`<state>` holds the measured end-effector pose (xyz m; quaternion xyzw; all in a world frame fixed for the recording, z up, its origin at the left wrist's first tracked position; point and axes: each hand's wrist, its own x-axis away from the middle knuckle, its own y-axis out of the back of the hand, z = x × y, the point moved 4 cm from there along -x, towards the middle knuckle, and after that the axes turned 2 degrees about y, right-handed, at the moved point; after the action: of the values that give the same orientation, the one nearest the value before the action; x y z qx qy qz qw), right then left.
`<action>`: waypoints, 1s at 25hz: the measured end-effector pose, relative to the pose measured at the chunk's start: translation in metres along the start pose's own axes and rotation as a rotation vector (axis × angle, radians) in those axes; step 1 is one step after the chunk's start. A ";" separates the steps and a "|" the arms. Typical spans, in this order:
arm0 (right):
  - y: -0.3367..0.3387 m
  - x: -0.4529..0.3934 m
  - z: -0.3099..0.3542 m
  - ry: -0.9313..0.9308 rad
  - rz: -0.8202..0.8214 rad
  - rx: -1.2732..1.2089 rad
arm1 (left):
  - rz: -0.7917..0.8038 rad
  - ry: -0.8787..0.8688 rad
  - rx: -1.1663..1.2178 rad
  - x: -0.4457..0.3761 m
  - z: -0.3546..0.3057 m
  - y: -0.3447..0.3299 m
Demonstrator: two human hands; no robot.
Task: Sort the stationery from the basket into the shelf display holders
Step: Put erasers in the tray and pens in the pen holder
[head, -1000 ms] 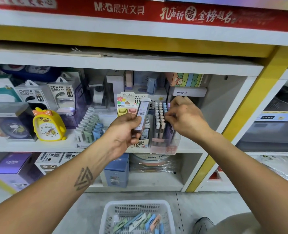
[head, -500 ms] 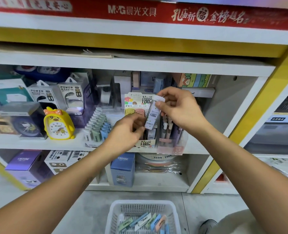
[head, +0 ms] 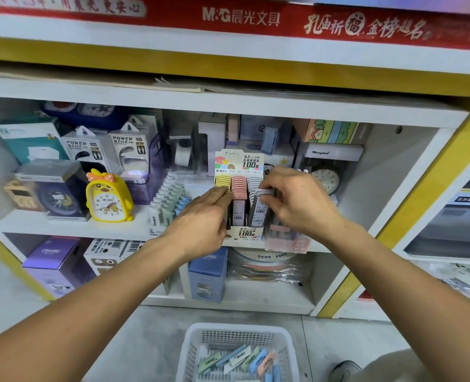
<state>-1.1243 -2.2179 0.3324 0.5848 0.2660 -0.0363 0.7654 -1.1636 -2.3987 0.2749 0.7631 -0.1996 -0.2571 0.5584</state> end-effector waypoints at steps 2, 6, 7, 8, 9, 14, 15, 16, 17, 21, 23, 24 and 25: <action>0.001 -0.001 0.000 -0.002 -0.011 0.005 | 0.016 0.003 -0.010 0.000 0.002 -0.001; 0.002 -0.002 0.002 0.010 -0.029 0.021 | 0.007 -0.002 -0.014 -0.001 0.001 -0.001; 0.002 -0.002 0.003 0.013 -0.031 0.025 | 0.005 -0.002 -0.015 -0.001 0.001 -0.001; 0.002 -0.002 0.005 0.016 -0.030 0.026 | 0.003 -0.003 -0.018 -0.001 0.001 -0.001; 0.002 -0.002 0.006 0.017 -0.028 0.027 | 0.003 -0.005 -0.021 -0.001 0.000 -0.001; 0.006 -0.004 0.002 -0.071 -0.030 -0.043 | 0.027 -0.003 -0.030 -0.001 0.001 -0.001; 0.010 -0.007 -0.001 -0.105 -0.035 -0.128 | 0.030 -0.005 -0.029 0.000 0.001 0.000; 0.016 -0.010 -0.004 -0.141 -0.060 -0.231 | 0.028 -0.006 -0.028 0.000 0.000 0.000; 0.023 -0.012 -0.007 -0.180 -0.118 -0.339 | 0.024 -0.006 -0.027 0.000 0.000 0.000; 0.041 -0.014 -0.022 -0.264 -0.396 -0.432 | 0.024 -0.001 -0.046 -0.002 -0.003 0.000; 0.034 -0.015 -0.023 -0.236 -0.349 -0.299 | 0.024 0.000 -0.056 -0.003 -0.004 -0.001; 0.029 -0.016 -0.023 -0.217 -0.313 -0.246 | 0.026 -0.001 -0.059 -0.004 -0.004 -0.001; 0.024 -0.018 -0.023 -0.204 -0.277 -0.203 | 0.027 -0.001 -0.060 -0.004 -0.004 -0.001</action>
<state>-1.1390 -2.1935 0.3577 0.4559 0.2672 -0.1736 0.8310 -1.1643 -2.3933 0.2759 0.7431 -0.2028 -0.2557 0.5843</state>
